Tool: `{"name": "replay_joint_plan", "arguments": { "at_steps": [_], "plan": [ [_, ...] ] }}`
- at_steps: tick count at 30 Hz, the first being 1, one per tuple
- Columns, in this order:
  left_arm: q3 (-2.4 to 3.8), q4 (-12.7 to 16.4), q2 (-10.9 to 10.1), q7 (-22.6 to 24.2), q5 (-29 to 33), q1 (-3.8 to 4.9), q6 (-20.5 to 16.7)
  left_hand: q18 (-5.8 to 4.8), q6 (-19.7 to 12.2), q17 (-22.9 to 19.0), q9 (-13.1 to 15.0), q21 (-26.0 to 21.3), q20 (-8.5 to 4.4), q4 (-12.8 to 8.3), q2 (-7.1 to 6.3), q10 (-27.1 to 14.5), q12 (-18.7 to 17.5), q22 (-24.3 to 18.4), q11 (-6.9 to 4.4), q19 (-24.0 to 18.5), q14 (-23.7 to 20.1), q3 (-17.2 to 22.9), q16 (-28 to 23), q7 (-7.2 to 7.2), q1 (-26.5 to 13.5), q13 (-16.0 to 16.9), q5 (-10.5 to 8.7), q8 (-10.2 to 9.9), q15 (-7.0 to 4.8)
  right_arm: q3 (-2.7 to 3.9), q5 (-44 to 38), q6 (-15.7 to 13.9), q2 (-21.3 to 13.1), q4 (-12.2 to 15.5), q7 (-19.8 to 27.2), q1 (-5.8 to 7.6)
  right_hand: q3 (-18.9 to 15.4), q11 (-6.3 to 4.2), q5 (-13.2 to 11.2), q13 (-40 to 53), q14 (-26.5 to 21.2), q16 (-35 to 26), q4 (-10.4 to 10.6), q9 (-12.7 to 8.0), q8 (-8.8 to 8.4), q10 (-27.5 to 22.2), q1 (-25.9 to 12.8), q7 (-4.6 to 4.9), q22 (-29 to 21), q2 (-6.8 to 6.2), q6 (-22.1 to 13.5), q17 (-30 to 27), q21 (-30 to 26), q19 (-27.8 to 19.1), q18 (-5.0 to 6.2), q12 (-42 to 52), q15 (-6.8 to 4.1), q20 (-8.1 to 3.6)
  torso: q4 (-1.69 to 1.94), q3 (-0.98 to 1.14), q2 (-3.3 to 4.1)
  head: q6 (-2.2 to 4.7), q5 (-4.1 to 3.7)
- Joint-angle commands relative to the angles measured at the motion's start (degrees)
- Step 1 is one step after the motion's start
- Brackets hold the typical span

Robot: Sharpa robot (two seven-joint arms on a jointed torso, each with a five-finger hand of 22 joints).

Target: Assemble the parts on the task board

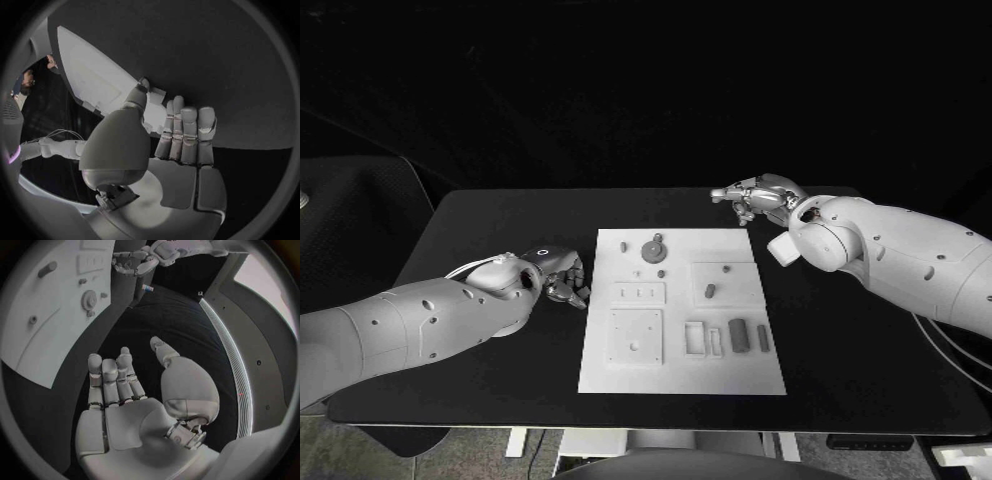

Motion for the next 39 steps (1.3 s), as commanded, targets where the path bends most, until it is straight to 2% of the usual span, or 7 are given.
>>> {"name": "replay_joint_plan", "arguments": {
  "at_steps": [1, 10, 19, 24, 30, 33, 39],
  "plan": [
    [0.03, -0.2, 0.3, 0.3, 1.1, -0.1, 0.0, 1.3, 0.8, 0.1, -0.1, 0.0, -0.08, 0.6, 0.62, 0.7, 0.4, -0.1, -0.03, 0.6, 0.3, 0.9, 0.2, -0.02, 0.6, 0.1, 0.09, 0.3, -0.21, 0.01, -0.4, 1.0, 0.0, 0.1, 0.4, -0.06, -0.2, 0.03, 0.0, -0.1, -0.3, 0.1, -0.1, 0.1, 0.27, -0.5, 0.4, 0.22, 0.0, -0.03, 0.0, -0.1, 6.0, -0.4, 0.17, 0.2, -0.22, -0.1, -0.02, 0.05, -0.01, 0.02, -0.02],
    [0.03, -0.9, 1.0, 0.5, 1.6, -0.14, 0.8, 1.31, 1.8, 0.1, -0.2, -0.1, -0.18, 1.7, 1.48, 1.5, 1.0, -0.3, -0.54, 1.1, 0.7, 4.3, 0.4, -0.59, 2.6, 0.2, 0.01, 0.7, -0.36, 0.0, -0.4, 1.1, 0.1, 0.1, 0.4, -0.1, -0.2, 0.03, 0.0, -0.1, -0.3, 0.2, -0.1, 0.1, 0.27, -0.5, 0.4, 0.22, 0.0, -0.02, 0.0, -0.1, 6.0, -0.4, 0.17, 0.2, -0.22, -0.09, -0.02, 0.09, 0.0, 0.11, -0.04],
    [0.04, -1.6, 1.4, 0.8, 2.6, -0.15, 1.8, 1.01, 3.0, 0.3, -0.5, -0.1, -0.12, 3.8, 3.04, 1.7, 0.7, -0.6, -1.31, 1.3, 0.6, 13.4, 0.6, -1.41, 6.3, -0.4, -0.28, 0.9, -0.16, 0.0, -0.4, 1.2, 0.1, 0.0, 0.4, -0.26, -0.2, 0.03, 0.0, -0.1, -0.3, 0.2, -0.1, 0.1, 0.28, -0.5, 0.4, 0.22, 0.0, -0.01, 0.0, -0.1, 6.0, -0.4, 0.17, 0.2, -0.22, -0.09, -0.02, 0.11, 0.02, 0.15, -0.14],
    [0.04, -1.8, 1.5, 0.1, 2.6, -0.15, 3.7, 0.86, 3.2, 0.5, -0.7, 0.1, -0.07, 4.1, 3.44, 1.5, 0.5, -0.6, -1.57, 1.0, 0.4, 17.9, 0.6, -1.52, 7.7, -0.7, -0.32, 0.9, -0.01, 0.0, -0.4, 1.1, 0.1, 0.1, 0.4, -0.28, -0.2, 0.03, 0.0, -0.1, -0.3, 0.2, -0.1, 0.1, 0.28, -0.5, 0.4, 0.22, 0.0, 0.0, 0.0, -0.1, 6.0, -0.4, 0.17, 0.2, -0.22, -0.09, -0.02, 0.1, -0.02, 0.18, -0.19],
    [0.04, -2.1, 1.5, -1.4, 2.1, -0.15, 7.2, 0.76, 3.5, 0.6, -0.7, 0.1, -0.02, 4.2, 3.79, 1.4, 0.3, -0.6, -1.65, 0.7, 0.1, 19.7, 0.6, -1.58, 8.1, -0.8, -0.33, 1.0, 0.1, -0.01, -0.4, 1.2, 0.0, 0.3, 0.4, -0.29, -0.2, 0.03, 0.0, -0.1, -0.3, 0.2, -0.1, 0.1, 0.28, -0.5, 0.4, 0.22, 0.0, 0.01, 0.0, -0.1, 6.0, -0.4, 0.16, 0.2, -0.22, -0.09, -0.02, 0.11, -0.01, 0.23, -0.25],
    [0.04, -2.3, 1.5, -2.4, 2.0, -0.15, 8.4, 0.7, 3.6, 0.6, -0.7, 0.1, 0.02, 4.3, 3.65, 1.3, 0.2, -0.7, -1.46, 0.6, -0.1, 20.0, 0.6, -1.46, 8.0, -0.9, -0.39, 1.1, 0.14, -0.02, -0.4, 1.2, 0.0, 0.4, 0.3, -0.29, -0.2, 0.03, 0.0, -0.1, -0.3, 0.2, -0.1, 0.1, 0.28, -0.5, 0.4, 0.22, 0.0, 0.01, 0.0, -0.1, 6.0, -0.4, 0.16, 0.2, -0.22, -0.09, -0.01, 0.09, -0.02, 0.27, -0.28],
    [0.04, -2.6, 1.5, -3.9, 1.9, -0.15, 8.6, 0.45, 2.6, 0.9, -1.0, 0.3, 0.12, 4.3, 1.42, -0.2, -0.5, -0.5, -0.39, -0.1, -0.7, 20.1, 0.7, -0.92, 6.2, -1.3, -0.56, 0.4, 0.36, -0.03, -0.4, 1.2, -0.1, 0.5, 0.3, -0.3, -0.3, 0.04, 0.0, -0.1, -0.3, 0.2, 0.0, 0.1, 0.29, -0.5, 0.4, 0.23, 0.0, 0.02, 0.0, -0.1, 6.0, -0.4, 0.16, 0.2, -0.22, -0.09, 0.01, 0.08, -0.01, 0.41, -0.31]
  ]
}}
